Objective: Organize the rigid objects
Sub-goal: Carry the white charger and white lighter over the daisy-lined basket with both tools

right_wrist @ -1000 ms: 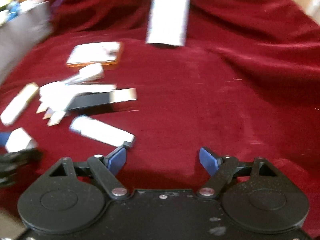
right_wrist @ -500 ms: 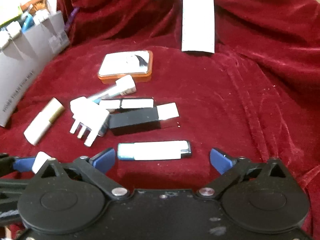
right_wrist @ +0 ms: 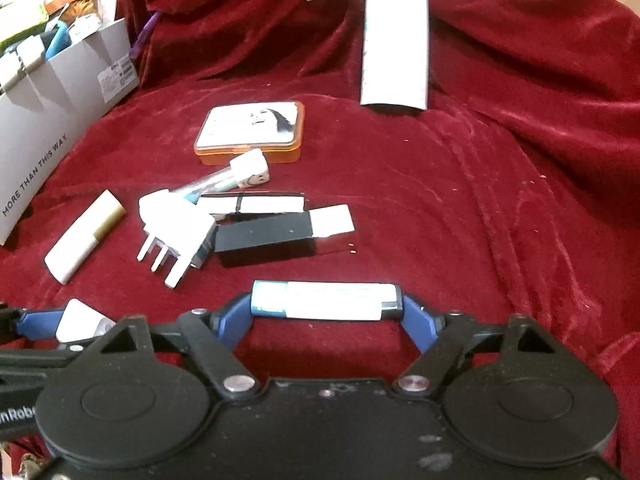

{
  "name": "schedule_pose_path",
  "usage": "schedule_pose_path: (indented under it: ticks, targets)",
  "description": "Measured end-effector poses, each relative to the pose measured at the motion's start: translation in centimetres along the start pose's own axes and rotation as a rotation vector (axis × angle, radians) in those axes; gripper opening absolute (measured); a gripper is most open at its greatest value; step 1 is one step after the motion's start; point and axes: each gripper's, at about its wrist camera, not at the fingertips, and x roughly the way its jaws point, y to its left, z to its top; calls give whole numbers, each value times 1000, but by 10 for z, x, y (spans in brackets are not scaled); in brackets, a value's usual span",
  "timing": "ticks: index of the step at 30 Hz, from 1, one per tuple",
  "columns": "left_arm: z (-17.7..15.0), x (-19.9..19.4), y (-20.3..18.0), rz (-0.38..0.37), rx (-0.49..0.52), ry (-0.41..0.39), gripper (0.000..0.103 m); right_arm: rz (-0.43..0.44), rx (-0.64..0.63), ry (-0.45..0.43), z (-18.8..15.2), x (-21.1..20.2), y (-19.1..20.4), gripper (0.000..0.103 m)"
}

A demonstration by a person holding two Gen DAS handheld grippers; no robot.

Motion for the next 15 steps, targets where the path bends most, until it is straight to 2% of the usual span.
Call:
schedule_pose_path:
  ticks: [15]
  targets:
    - [-13,-48,-15,2,-7,-44,53,53,74,-73,-10,-65,-24,80]
